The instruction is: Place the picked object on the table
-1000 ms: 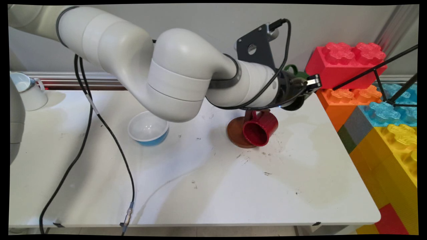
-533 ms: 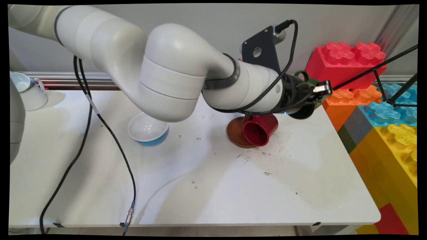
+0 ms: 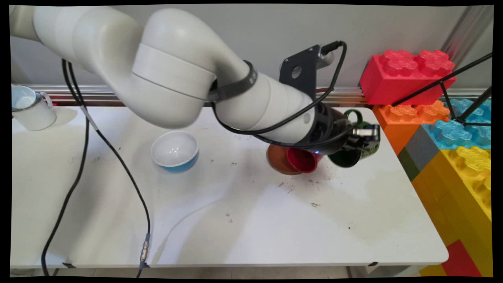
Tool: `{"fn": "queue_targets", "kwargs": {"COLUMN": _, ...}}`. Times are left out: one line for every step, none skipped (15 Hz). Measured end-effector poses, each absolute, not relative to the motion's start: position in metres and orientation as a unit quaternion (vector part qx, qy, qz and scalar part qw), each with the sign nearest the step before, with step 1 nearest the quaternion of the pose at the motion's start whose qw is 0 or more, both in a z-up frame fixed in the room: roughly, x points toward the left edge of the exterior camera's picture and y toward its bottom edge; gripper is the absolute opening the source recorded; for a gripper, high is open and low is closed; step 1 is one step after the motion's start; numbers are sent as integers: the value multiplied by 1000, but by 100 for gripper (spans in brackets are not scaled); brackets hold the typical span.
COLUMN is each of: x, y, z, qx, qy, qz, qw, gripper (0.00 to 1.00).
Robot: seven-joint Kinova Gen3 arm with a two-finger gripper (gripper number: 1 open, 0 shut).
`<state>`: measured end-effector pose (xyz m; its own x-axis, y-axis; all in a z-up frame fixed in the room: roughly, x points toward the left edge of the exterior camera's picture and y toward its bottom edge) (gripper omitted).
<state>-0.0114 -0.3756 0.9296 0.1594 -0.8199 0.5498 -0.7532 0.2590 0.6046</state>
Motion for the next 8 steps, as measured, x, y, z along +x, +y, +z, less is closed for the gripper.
{"fn": "queue_targets", "kwargs": {"x": -8, "y": -374, "z": 930, "qx": 602, "qy": -658, "qz": -42, "qw": 450, "gripper": 0}}
{"fn": "queue_targets", "kwargs": {"x": -6, "y": -373, "z": 930, "qx": 599, "qy": -666, "qz": -45, "qw": 444, "gripper": 0}}
{"fn": "queue_targets", "kwargs": {"x": -3, "y": -371, "z": 930, "qx": 594, "qy": -676, "qz": -48, "qw": 433, "gripper": 0}}
{"fn": "queue_targets", "kwargs": {"x": -1, "y": -369, "z": 931, "qx": 591, "qy": -684, "qz": -50, "qw": 425, "gripper": 0}}
{"fn": "queue_targets", "kwargs": {"x": 3, "y": -368, "z": 931, "qx": 588, "qy": -693, "qz": -49, "qw": 413, "gripper": 0}}
{"fn": "queue_targets", "kwargs": {"x": 7, "y": -368, "z": 931, "qx": 588, "qy": -700, "qz": -42, "qw": 404, "gripper": 0}}
{"fn": "queue_targets", "kwargs": {"x": 12, "y": -368, "z": 931, "qx": 587, "qy": -709, "qz": -36, "qw": 388, "gripper": 0}}
{"fn": "queue_targets", "kwargs": {"x": 15, "y": -368, "z": 931, "qx": 586, "qy": -715, "qz": -37, "qw": 379, "gripper": 0}}
